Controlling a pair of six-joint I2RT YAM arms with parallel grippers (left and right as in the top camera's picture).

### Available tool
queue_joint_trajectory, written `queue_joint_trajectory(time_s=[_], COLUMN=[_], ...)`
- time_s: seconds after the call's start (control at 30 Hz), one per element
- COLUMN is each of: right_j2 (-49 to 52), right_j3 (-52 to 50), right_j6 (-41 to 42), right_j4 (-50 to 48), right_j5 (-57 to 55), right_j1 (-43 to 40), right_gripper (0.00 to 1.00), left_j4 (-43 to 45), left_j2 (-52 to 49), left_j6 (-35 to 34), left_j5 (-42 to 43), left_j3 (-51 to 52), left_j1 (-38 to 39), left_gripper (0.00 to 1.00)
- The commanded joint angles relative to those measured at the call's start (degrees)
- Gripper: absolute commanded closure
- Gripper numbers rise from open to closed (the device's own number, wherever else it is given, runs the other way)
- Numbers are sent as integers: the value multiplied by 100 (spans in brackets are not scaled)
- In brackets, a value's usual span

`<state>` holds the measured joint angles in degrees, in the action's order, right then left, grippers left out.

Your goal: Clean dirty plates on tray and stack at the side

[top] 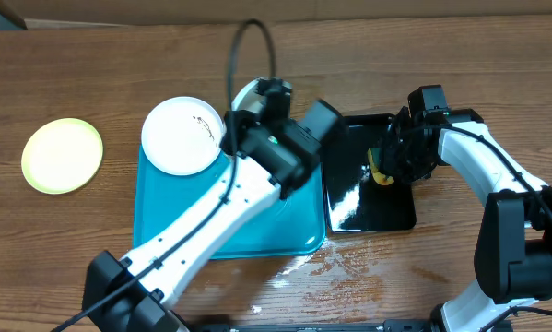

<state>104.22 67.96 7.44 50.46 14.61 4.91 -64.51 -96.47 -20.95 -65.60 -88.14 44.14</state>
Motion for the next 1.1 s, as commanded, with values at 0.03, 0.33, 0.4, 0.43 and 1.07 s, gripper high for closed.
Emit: queue_joint_trajectory(time_s=[0.03,0.33,0.4,0.43,1.07], right_j2=[-17,-17,-17,-17,-20], right_j3=[-15,15,72,105,1276], right_j6=[7,9,11,9,9], right_j4=[-50,-87,-22,9,1104], right_j5=[-22,0,79,157,654], right_j1=[17,17,17,17,28], right_gripper=[96,96,96,96,96], left_j4=[28,31,26,28,210], left_j2=[-17,-17,-17,-17,-256], left_j6=[-2,-26,-186,-269,728], left_j5=[-1281,-1069,-730,-372,5984], left_j3=[-175,-175,-175,-175,643], left_j1=[254,273,269,260,-1729], left_gripper=[96,96,96,96,96])
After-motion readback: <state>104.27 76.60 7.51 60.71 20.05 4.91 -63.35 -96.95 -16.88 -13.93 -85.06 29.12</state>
